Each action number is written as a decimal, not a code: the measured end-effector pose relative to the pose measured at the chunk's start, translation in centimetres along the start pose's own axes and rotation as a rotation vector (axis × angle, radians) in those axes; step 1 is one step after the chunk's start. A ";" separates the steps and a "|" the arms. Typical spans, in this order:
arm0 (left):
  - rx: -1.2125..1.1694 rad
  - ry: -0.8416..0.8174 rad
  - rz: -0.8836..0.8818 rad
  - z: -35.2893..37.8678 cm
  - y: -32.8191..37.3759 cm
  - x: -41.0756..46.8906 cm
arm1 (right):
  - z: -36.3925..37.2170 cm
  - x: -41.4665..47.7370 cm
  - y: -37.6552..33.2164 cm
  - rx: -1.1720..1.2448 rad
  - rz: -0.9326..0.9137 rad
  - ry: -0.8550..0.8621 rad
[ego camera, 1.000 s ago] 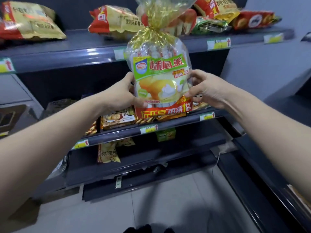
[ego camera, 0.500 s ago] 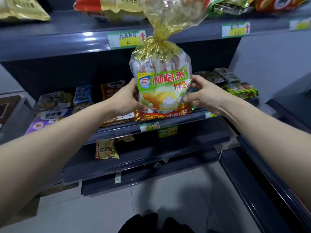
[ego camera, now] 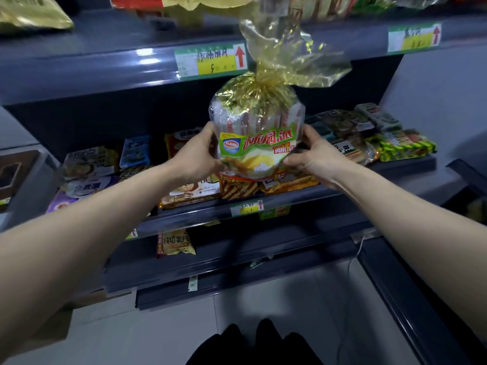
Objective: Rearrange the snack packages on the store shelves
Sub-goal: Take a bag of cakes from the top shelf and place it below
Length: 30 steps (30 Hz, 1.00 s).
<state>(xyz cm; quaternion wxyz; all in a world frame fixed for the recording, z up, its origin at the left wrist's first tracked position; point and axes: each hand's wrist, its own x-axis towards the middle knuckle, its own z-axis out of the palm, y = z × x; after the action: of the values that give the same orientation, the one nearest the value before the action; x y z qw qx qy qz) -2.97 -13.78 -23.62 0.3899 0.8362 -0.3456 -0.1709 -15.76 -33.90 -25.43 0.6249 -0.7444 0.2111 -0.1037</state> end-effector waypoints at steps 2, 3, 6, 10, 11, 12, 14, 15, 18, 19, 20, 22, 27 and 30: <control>-0.013 0.011 -0.017 0.3 -0.4 0.4 | 0.2 0.5 0.4 -0.018 0.000 -0.009; -0.024 0.012 -0.027 0.5 -0.5 0.6 | 0.1 0.7 0.6 -0.034 0.001 -0.016; -0.061 0.042 -0.047 1.3 -0.5 1.1 | -0.7 1.7 0.7 -0.091 -0.004 -0.035; -0.112 0.115 -0.078 2.6 0.2 1.4 | -1.8 2.9 0.0 -0.152 -0.059 -0.086; -0.122 0.142 -0.086 3.0 0.5 1.4 | -2.0 3.1 -0.1 -0.173 -0.075 -0.098; -0.135 0.170 -0.099 3.3 0.7 1.3 | -2.2 3.4 -0.2 -0.195 -0.084 -0.112; -0.144 0.228 -0.119 3.8 1.0 1.0 | -2.7 3.8 -0.3 -0.231 -0.109 -0.149; -0.140 0.256 -0.127 3.9 1.1 0.8 | -2.8 4.1 -0.3 -0.250 -0.124 -0.172; -0.136 0.327 -0.149 4.1 1.3 0.0 | -2.8 4.7 -0.3 -0.290 -0.156 -0.236; -0.135 0.347 -0.166 4.1 1.3 -0.5 | -2.6 4.8 -0.3 -0.297 -0.165 -0.252; -0.135 0.370 -0.183 4.0 1.4 -0.9 | -2.3 5.0 -0.3 -0.297 -0.170 -0.273; -0.136 0.415 -0.221 3.8 1.0 -1.6 | -1.5 5.3 -0.4 -0.296 -0.181 -0.325; -0.179 0.479 -0.253 3.5 -0.2 -2.3 | -0.1 5.7 -0.6 -0.294 -0.214 -0.395; -0.197 0.479 -0.259 3.1 -0.9 -1.9 | 0.2 6.0 -0.5 -0.286 -0.224 -0.397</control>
<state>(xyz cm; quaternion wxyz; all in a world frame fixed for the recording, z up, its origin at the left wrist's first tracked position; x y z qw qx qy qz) -5.64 -13.68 -26.30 0.5146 0.8481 -0.1160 -0.0496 -10.27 -36.26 -25.63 0.5272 -0.8496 0.0132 0.0064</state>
